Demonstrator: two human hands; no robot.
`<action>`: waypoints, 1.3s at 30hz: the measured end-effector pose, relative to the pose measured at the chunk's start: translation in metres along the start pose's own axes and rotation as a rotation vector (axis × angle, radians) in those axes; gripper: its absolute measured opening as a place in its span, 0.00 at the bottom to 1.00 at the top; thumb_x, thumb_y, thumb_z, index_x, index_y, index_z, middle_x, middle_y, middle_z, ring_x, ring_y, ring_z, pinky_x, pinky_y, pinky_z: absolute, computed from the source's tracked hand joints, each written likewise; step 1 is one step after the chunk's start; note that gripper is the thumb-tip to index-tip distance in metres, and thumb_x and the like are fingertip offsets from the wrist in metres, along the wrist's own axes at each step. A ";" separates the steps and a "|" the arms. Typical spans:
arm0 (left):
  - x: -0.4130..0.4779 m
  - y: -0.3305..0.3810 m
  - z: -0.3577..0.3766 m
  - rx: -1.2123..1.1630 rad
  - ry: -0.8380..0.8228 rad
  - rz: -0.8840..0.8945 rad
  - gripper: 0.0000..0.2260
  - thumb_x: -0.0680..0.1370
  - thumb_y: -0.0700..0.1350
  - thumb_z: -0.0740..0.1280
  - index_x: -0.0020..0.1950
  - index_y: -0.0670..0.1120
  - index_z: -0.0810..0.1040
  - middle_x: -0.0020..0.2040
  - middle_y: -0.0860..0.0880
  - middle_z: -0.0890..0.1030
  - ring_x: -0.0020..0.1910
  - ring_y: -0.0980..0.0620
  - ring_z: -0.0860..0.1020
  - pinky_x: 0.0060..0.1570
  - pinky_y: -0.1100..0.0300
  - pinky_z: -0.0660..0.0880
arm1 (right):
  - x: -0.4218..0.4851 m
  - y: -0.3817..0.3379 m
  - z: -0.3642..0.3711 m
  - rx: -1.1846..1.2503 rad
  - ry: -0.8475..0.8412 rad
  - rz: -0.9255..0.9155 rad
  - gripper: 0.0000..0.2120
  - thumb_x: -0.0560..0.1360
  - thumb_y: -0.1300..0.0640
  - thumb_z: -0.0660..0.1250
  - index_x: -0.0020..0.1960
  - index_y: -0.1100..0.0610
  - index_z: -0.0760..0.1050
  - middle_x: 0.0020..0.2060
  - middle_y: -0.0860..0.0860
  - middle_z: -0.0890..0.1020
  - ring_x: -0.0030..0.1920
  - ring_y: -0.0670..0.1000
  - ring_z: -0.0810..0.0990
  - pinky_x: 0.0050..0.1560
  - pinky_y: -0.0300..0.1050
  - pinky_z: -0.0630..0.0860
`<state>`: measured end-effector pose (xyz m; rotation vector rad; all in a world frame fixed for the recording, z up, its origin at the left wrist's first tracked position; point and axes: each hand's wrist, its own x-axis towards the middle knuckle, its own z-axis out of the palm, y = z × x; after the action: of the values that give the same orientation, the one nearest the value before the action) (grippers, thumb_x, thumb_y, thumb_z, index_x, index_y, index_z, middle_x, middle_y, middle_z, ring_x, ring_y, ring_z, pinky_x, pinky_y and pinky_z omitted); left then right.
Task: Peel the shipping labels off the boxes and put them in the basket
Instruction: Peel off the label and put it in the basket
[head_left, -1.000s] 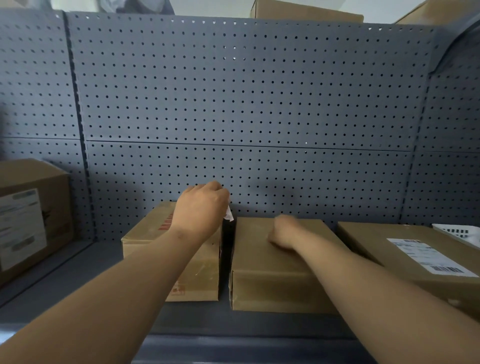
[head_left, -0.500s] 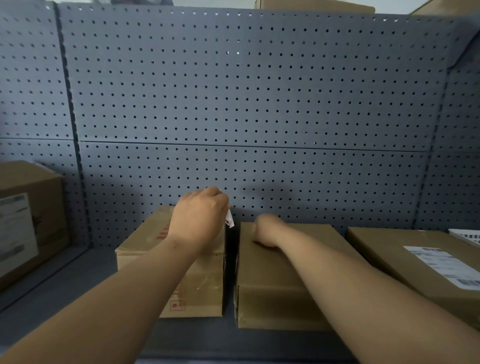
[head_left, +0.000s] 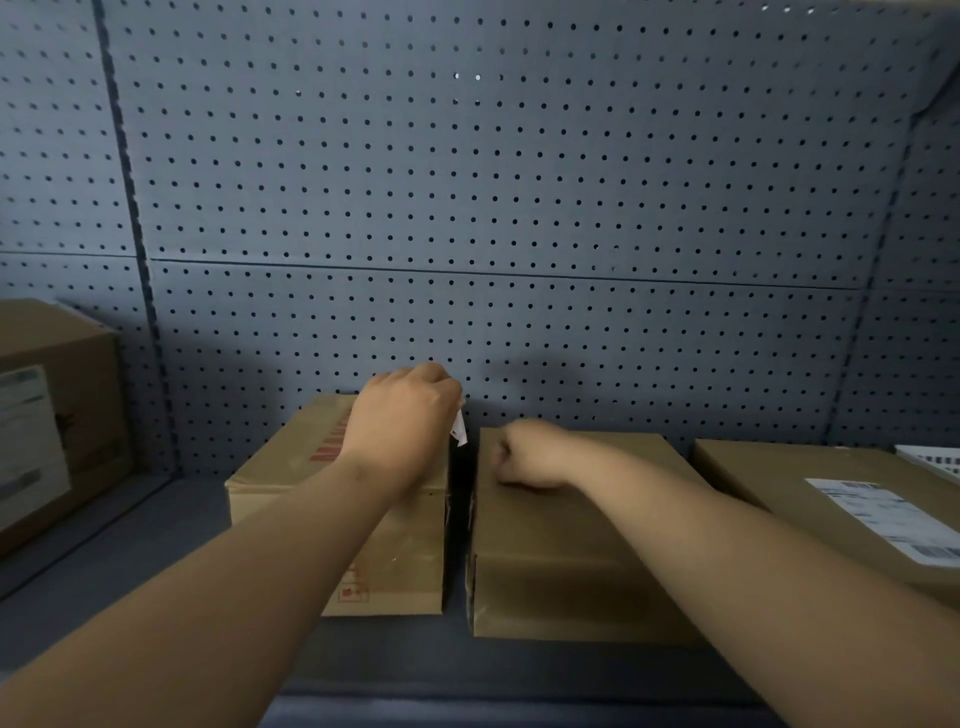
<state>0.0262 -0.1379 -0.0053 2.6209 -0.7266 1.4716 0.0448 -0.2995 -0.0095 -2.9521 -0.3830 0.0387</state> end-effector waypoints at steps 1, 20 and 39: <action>0.001 0.002 0.001 0.014 -0.010 0.002 0.08 0.67 0.37 0.75 0.31 0.44 0.79 0.33 0.47 0.80 0.27 0.45 0.76 0.30 0.57 0.71 | -0.003 0.008 -0.004 -0.046 0.005 0.063 0.09 0.78 0.62 0.58 0.40 0.58 0.70 0.34 0.51 0.70 0.36 0.51 0.70 0.33 0.41 0.66; -0.006 0.021 -0.008 0.082 -0.081 0.005 0.06 0.69 0.36 0.74 0.34 0.41 0.79 0.33 0.44 0.79 0.28 0.44 0.76 0.31 0.57 0.70 | -0.078 0.009 0.007 -0.014 0.084 -0.063 0.11 0.76 0.58 0.62 0.53 0.63 0.78 0.47 0.55 0.79 0.48 0.54 0.78 0.53 0.50 0.77; -0.012 0.016 -0.016 0.036 -0.049 -0.021 0.06 0.65 0.35 0.75 0.35 0.42 0.80 0.35 0.45 0.80 0.28 0.44 0.76 0.30 0.60 0.66 | -0.086 0.022 0.009 -0.062 0.101 -0.015 0.09 0.77 0.58 0.61 0.51 0.61 0.77 0.44 0.51 0.75 0.44 0.50 0.73 0.49 0.47 0.76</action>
<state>0.0012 -0.1428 -0.0094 2.6922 -0.6802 1.4329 -0.0331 -0.3407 -0.0212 -2.9966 -0.3994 -0.1265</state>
